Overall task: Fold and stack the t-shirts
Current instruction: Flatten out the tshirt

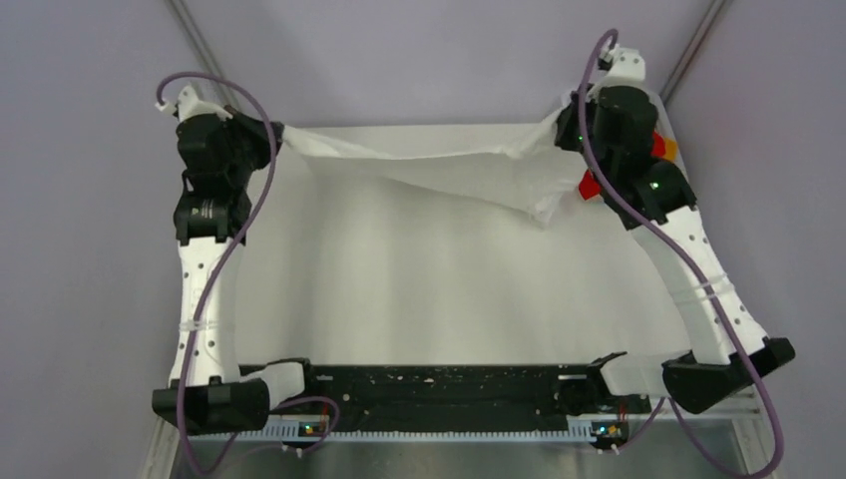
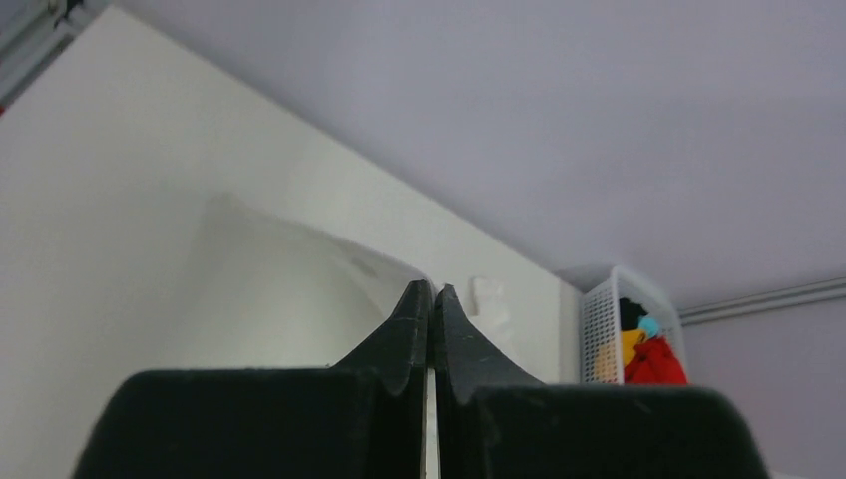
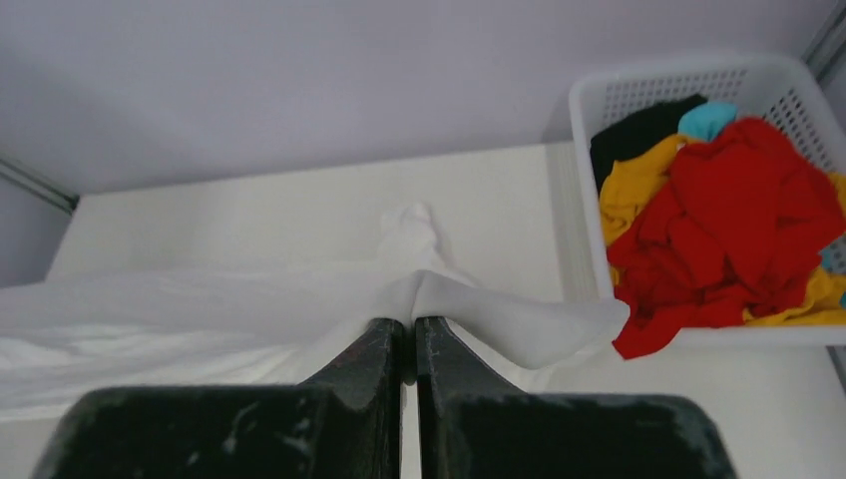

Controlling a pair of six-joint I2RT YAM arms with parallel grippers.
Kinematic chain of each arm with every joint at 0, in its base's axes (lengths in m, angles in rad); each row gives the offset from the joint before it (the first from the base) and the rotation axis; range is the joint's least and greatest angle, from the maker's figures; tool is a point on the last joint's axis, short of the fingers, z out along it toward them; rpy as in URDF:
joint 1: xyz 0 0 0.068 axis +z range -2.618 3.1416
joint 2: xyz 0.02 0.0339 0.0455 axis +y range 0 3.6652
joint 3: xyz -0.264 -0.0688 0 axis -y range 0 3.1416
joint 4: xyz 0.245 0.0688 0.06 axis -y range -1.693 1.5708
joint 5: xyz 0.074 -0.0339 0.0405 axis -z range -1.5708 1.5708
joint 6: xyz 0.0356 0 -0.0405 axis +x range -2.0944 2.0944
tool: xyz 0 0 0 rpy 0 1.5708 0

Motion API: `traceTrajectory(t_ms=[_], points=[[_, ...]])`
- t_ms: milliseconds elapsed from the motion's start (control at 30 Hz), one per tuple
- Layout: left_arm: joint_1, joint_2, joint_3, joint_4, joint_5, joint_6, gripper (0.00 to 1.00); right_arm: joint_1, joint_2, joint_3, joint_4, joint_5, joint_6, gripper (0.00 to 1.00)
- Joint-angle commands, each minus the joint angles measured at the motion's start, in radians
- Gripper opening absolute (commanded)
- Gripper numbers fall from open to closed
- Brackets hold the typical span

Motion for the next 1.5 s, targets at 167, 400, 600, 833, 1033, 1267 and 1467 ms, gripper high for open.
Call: traceTrajectory(t_ms=[167, 400, 600, 833, 1033, 1267, 1467], points=[[0.000, -0.117, 0.365, 0.038, 0.066, 0.099, 0.00, -0.002, -0.134, 0.398, -0.002, -0.065, -0.246, 0.00], [0.000, -0.219, 0.479, 0.036, 0.118, 0.137, 0.00, -0.002, -0.134, 0.684, -0.103, -0.274, -0.281, 0.00], [-0.001, -0.280, 0.517, 0.034, 0.152, 0.148, 0.00, -0.001, -0.192, 0.720, -0.092, -0.388, -0.281, 0.00], [0.000, -0.257, 0.509, 0.006, 0.152, 0.138, 0.00, -0.001, -0.212, 0.673, -0.055, -0.312, -0.334, 0.00], [0.000, -0.223, 0.346, -0.006, 0.122, 0.117, 0.00, -0.002, -0.216, 0.407, 0.027, -0.170, -0.353, 0.00], [0.000, -0.121, 0.029, 0.016, 0.016, 0.091, 0.00, -0.003, -0.121, 0.021, 0.174, 0.103, -0.325, 0.00], [0.000, 0.122, -0.190, 0.156, -0.007, 0.083, 0.00, -0.043, 0.074, -0.171, 0.261, 0.000, -0.192, 0.00]])
